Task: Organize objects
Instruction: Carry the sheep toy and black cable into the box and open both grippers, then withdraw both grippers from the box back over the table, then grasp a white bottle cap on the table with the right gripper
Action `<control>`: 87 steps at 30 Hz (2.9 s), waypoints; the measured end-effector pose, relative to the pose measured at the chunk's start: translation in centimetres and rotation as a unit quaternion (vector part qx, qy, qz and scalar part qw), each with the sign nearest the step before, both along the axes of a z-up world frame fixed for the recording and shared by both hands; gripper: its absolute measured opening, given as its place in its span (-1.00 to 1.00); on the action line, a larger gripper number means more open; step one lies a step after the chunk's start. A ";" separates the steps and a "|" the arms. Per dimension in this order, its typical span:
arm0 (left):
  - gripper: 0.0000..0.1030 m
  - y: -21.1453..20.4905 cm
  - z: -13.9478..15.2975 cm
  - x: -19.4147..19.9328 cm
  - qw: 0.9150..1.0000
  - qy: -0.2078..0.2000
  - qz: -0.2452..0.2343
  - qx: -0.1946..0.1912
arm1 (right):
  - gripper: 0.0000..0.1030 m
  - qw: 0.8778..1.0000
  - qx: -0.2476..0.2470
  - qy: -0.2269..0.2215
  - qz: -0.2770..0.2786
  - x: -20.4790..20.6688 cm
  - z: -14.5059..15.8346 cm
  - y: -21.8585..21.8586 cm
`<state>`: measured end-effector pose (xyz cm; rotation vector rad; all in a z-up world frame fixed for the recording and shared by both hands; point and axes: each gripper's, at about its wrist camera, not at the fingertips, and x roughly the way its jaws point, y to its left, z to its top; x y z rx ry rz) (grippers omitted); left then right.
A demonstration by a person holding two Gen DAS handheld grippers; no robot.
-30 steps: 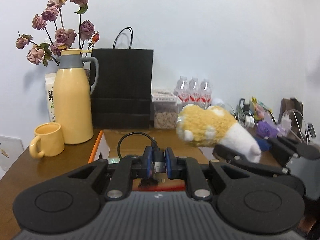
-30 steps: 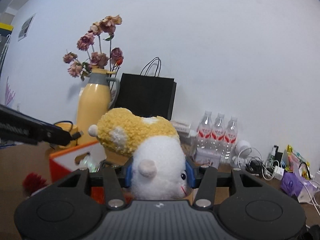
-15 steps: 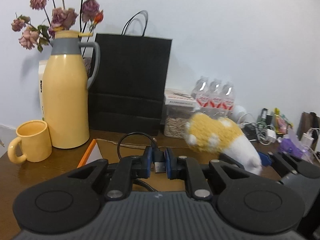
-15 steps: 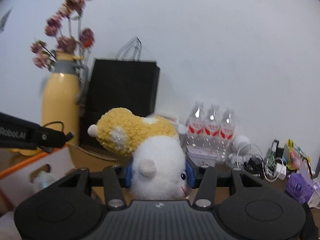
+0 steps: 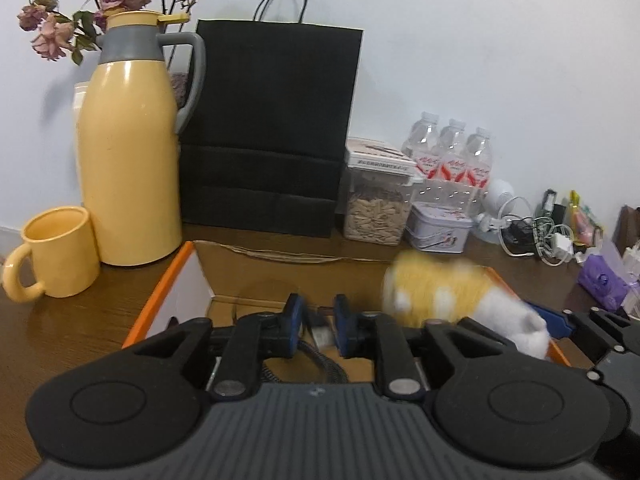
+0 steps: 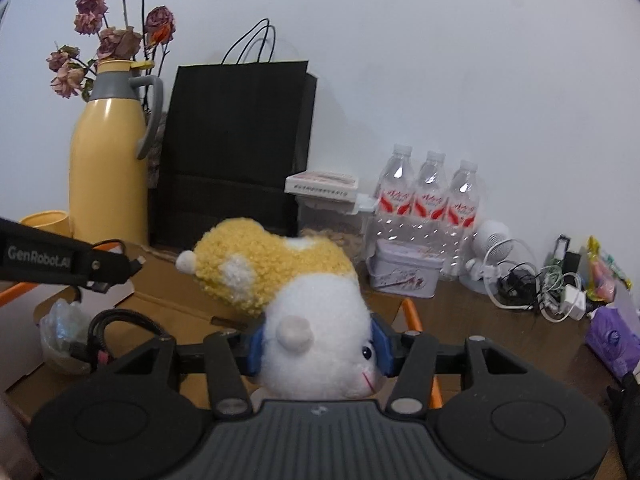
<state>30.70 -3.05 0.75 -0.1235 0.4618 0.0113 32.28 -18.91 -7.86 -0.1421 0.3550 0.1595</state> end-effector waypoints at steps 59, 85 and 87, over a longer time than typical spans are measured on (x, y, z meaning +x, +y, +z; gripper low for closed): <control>1.00 5.8 3.1 -20.2 0.999 -0.013 0.044 0.018 | 1.00 0.999 0.011 -0.011 0.042 -20.3 3.0 -2.8; 1.00 7.4 -1.4 -25.0 0.998 0.041 0.050 0.007 | 1.00 0.996 0.022 0.070 0.047 -24.0 -2.3 -4.1; 1.00 7.3 -1.4 -25.0 0.998 0.041 0.048 0.006 | 1.00 0.996 0.026 0.072 0.039 -23.8 -2.2 -4.4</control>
